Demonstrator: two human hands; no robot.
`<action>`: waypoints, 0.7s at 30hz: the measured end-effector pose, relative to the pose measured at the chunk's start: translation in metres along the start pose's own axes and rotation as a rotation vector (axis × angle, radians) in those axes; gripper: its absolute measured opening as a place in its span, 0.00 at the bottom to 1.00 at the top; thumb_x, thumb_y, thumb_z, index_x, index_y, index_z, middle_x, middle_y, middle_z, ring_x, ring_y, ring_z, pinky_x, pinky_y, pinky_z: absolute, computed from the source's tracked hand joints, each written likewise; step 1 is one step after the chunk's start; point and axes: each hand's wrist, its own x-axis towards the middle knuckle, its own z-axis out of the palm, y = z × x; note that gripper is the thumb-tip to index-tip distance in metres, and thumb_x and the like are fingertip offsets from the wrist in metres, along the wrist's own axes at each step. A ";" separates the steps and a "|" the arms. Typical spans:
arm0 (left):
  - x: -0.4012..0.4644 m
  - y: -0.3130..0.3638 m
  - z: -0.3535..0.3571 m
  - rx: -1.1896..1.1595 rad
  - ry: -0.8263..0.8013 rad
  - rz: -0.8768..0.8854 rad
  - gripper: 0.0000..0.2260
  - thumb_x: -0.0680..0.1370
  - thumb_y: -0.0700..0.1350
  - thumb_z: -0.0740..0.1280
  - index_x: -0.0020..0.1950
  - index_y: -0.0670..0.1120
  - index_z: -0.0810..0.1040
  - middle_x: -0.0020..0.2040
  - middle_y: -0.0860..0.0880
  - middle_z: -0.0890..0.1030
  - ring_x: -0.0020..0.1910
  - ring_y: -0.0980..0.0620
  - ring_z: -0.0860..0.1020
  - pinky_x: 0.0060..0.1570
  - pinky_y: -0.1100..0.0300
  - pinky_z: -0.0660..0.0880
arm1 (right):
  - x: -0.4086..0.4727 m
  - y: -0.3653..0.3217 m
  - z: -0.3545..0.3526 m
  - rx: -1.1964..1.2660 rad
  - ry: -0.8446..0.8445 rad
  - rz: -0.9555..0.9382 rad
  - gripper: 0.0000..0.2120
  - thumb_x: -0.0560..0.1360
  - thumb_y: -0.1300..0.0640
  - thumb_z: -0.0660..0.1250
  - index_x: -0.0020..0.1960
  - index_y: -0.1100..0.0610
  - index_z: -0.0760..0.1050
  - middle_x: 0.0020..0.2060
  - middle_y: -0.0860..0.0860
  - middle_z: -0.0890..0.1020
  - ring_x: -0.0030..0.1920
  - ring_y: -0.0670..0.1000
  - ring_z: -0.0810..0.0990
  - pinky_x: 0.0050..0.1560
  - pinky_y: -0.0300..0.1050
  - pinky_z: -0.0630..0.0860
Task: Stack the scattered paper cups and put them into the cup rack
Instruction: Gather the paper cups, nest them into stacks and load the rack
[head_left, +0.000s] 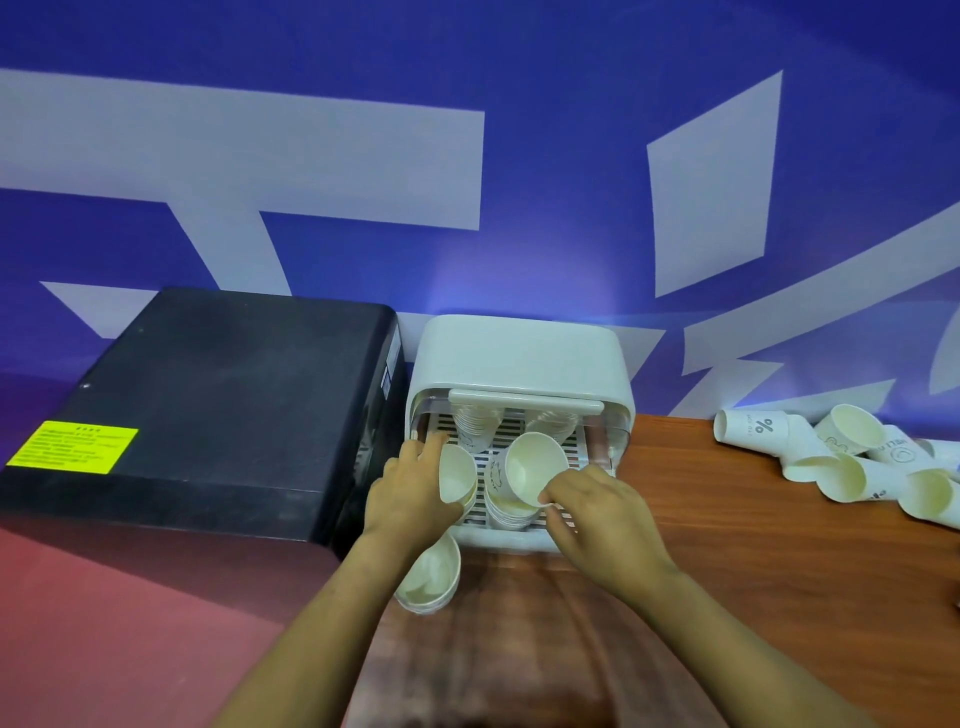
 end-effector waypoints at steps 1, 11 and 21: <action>0.001 -0.001 0.002 0.006 -0.011 -0.005 0.32 0.72 0.55 0.70 0.72 0.52 0.59 0.66 0.48 0.67 0.61 0.44 0.71 0.54 0.51 0.75 | -0.002 0.001 0.001 -0.010 -0.003 0.004 0.04 0.66 0.56 0.67 0.40 0.50 0.78 0.35 0.43 0.79 0.35 0.48 0.77 0.32 0.38 0.71; 0.001 -0.006 0.012 -0.018 -0.062 -0.031 0.34 0.71 0.55 0.71 0.72 0.53 0.59 0.69 0.50 0.67 0.63 0.44 0.70 0.58 0.48 0.73 | -0.010 0.003 0.003 0.008 -0.125 0.047 0.06 0.66 0.53 0.65 0.42 0.48 0.79 0.37 0.42 0.81 0.37 0.48 0.79 0.33 0.40 0.74; -0.009 0.001 0.004 -0.006 -0.059 -0.017 0.31 0.75 0.56 0.66 0.74 0.53 0.58 0.74 0.52 0.61 0.68 0.44 0.66 0.64 0.47 0.66 | -0.006 -0.002 -0.011 0.098 -0.531 0.080 0.28 0.77 0.51 0.60 0.75 0.45 0.56 0.76 0.43 0.56 0.73 0.47 0.62 0.68 0.44 0.65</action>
